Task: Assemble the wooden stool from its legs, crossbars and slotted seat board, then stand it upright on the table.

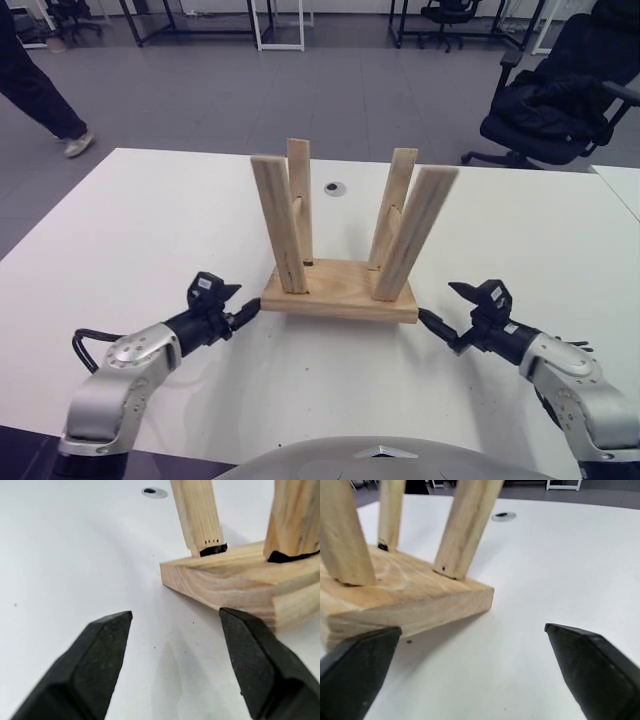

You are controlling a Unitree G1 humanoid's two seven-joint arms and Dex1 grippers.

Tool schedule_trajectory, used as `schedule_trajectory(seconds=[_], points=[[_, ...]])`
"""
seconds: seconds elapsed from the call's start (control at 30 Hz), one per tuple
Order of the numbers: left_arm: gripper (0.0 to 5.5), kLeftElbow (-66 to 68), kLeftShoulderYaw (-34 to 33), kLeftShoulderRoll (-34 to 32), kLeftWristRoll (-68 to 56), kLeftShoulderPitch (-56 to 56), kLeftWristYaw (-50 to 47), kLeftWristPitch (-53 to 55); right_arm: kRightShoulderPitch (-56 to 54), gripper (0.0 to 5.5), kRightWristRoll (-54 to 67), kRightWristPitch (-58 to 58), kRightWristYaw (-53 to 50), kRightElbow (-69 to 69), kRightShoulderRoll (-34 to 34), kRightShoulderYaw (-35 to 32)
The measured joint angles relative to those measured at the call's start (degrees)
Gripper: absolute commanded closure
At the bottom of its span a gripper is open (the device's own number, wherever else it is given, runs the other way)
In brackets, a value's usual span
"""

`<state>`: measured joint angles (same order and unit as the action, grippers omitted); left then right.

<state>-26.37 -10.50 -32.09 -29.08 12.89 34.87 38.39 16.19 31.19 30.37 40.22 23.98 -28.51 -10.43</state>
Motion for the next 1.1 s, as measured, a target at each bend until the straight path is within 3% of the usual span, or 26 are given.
schedule_trajectory(seconds=[0.2,0.6,0.8,0.93,1.1], points=[[2.27,-3.12,-3.54,-3.17,-4.49,-1.01,3.07,0.95,0.34,0.10,6.98,1.36,3.14,2.06,-2.20,-4.69],[2.27,-3.28,-4.31,-6.73,-6.36,0.48,8.05,0.83,1.53,0.10,6.93,0.40,6.48,-0.09,-6.51,-5.76],[2.27,4.36,-5.33,-14.76,-2.63,1.39,17.22,-3.86,2.94,0.10,3.24,-1.11,11.78,-3.43,-13.43,-7.17],[2.27,7.29,0.34,-17.82,-1.66,-2.56,26.07,-6.73,2.88,0.10,4.61,0.71,18.46,-0.36,-16.98,-2.32],[2.24,14.38,12.60,-17.43,5.19,-17.79,30.61,-11.30,-7.36,1.08,0.60,0.23,19.45,-1.87,-15.79,8.84]])
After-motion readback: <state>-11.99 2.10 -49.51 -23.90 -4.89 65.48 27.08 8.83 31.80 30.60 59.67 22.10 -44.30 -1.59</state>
